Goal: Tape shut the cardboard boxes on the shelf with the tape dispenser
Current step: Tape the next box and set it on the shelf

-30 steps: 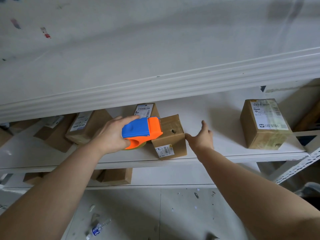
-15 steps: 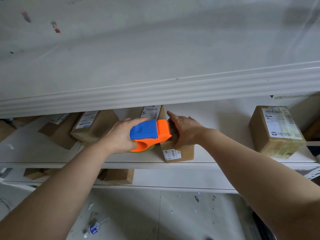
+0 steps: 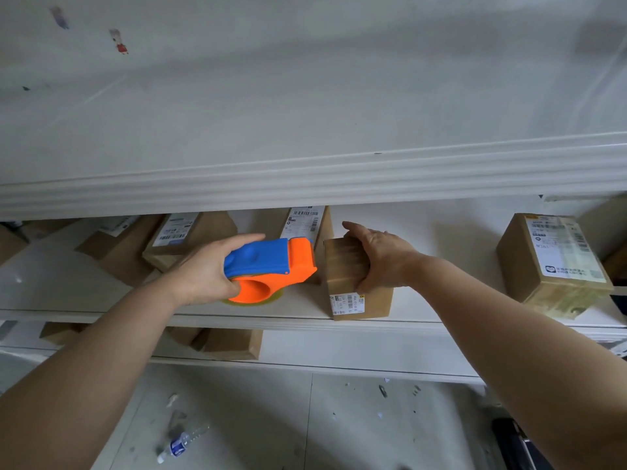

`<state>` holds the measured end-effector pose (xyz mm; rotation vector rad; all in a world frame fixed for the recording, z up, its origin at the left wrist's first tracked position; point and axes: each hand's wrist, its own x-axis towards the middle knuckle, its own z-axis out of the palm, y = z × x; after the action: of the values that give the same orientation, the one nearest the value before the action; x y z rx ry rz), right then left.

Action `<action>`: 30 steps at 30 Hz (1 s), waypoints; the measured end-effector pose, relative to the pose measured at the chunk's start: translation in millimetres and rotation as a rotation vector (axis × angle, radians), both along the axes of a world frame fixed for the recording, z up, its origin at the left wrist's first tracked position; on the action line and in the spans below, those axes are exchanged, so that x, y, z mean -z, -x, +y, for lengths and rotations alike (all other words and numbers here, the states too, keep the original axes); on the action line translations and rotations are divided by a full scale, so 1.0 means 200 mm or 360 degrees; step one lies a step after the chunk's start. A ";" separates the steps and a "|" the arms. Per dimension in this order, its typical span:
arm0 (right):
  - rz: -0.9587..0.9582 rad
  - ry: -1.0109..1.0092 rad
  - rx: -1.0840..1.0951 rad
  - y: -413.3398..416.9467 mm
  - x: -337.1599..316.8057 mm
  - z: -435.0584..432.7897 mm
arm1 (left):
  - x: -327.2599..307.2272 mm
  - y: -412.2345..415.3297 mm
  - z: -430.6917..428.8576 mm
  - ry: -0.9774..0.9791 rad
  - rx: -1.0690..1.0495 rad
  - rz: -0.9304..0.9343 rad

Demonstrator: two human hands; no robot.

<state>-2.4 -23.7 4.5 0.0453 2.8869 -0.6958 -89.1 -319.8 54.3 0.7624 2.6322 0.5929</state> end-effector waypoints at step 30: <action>-0.0035 -0.0731 -0.0262 -0.02 -0.04 -0.23 | 0.24 -0.09 0.11 -0.0212 0.0011 -0.0022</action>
<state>1.3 -70.2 11.6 -0.1236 2.9200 0.0028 -72.1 -298.7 5.5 0.8024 2.5969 0.7755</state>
